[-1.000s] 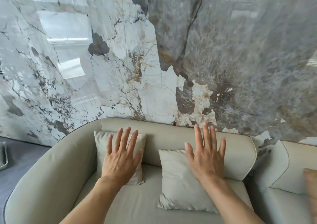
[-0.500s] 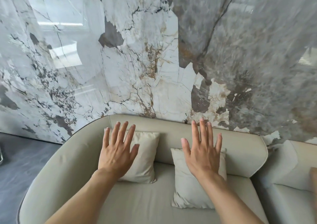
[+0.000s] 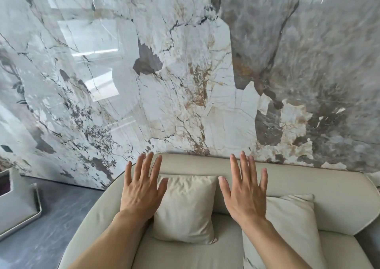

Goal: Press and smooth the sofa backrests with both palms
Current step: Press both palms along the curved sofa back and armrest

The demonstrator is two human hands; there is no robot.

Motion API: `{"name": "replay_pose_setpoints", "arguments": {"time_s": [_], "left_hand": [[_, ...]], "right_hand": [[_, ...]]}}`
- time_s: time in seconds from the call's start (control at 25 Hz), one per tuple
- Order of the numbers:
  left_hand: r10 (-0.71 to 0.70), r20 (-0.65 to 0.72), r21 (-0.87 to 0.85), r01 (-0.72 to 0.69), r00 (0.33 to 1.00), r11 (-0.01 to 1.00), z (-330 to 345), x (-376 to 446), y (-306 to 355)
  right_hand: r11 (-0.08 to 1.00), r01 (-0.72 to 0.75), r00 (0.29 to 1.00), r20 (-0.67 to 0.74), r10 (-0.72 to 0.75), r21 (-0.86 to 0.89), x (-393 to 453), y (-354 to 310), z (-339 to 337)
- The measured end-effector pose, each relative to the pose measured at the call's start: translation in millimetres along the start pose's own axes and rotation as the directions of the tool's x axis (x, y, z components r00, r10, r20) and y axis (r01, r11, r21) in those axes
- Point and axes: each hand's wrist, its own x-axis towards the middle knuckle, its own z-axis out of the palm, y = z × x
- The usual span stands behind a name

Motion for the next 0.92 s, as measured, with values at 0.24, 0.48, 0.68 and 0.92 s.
{"name": "replay_pose_setpoints", "arguments": {"time_s": [0.24, 0.48, 0.68, 0.92], "left_hand": [[0.030, 0.022, -0.032, -0.029, 0.999, 0.999, 47.6, 23.1, -85.7], [0.106, 0.097, -0.158, -0.089, 0.990, 0.983, 137.8, 63.0, -194.5], [0.159, 0.194, -0.259, -0.106, 0.968, 0.960, 206.2, 83.2, -220.9], [0.209, 0.228, -0.214, -0.160, 0.951, 0.964, 308.5, 100.3, -205.0]], "right_hand": [[0.999, -0.022, 0.998, 0.057, 0.024, -0.028, 23.4, -75.8, 49.2], [0.985, -0.072, 0.982, 0.162, 0.098, -0.159, 47.4, -171.8, 110.4], [0.974, -0.080, 0.970, 0.207, 0.125, -0.214, 77.8, -192.3, 158.6], [0.977, -0.012, 0.951, 0.299, 0.077, -0.211, 91.0, -151.0, 282.9]]}}
